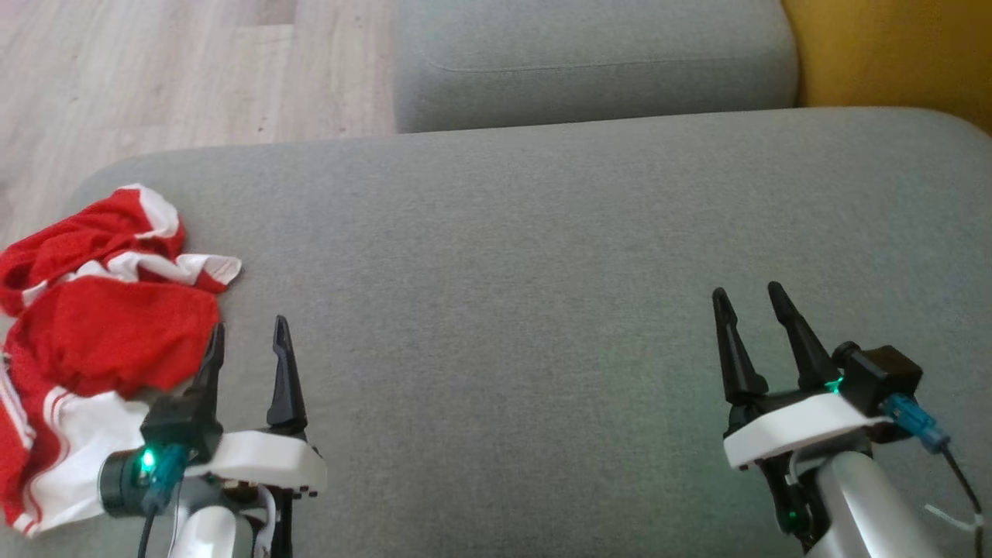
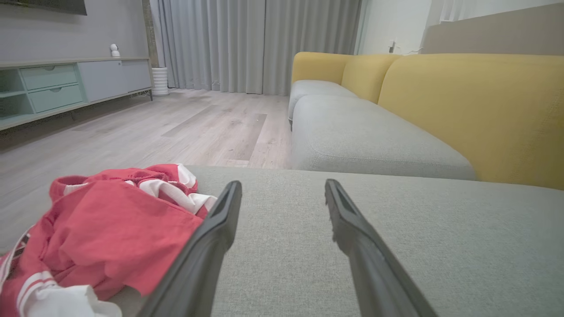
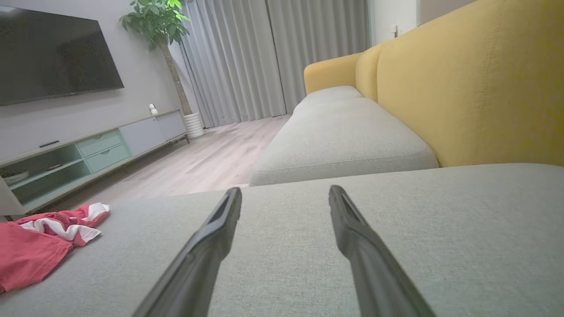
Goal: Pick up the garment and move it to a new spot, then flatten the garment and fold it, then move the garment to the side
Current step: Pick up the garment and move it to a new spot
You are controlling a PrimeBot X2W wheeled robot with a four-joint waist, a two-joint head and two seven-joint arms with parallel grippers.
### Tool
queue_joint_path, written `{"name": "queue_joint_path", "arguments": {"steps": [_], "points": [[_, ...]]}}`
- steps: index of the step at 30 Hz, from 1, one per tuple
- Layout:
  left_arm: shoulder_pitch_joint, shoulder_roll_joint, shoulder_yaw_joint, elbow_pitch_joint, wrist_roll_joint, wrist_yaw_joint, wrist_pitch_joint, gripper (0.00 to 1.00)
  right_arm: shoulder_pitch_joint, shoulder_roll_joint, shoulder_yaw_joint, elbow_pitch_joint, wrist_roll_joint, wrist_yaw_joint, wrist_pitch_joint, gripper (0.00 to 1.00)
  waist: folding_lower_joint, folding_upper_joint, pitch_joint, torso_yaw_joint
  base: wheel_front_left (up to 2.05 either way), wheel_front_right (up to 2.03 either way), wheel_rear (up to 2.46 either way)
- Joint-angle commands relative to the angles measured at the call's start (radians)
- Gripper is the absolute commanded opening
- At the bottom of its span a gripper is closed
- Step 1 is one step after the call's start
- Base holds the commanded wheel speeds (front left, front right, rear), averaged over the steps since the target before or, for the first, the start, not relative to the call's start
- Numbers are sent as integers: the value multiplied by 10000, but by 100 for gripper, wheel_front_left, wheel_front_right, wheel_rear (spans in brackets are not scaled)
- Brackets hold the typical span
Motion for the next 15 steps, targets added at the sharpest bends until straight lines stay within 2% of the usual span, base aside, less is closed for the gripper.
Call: {"name": "queue_joint_path", "arguments": {"steps": [1,7,15], "points": [[-627,53,385,-264,-70,-4,-91,100,-441,68,195,-280,82,-7,-137,100,0,0,-48,144,0,0,0],[-626,52,475,-97,-143,-5,-91,100,-339,130,302,-344,176,-7,-137,100,0,0,-169,929,0,0,0],[-526,57,789,63,-77,-73,-92,100,-154,237,500,-455,352,-7,-137,100,0,0,-324,2445,0,0,0]]}}
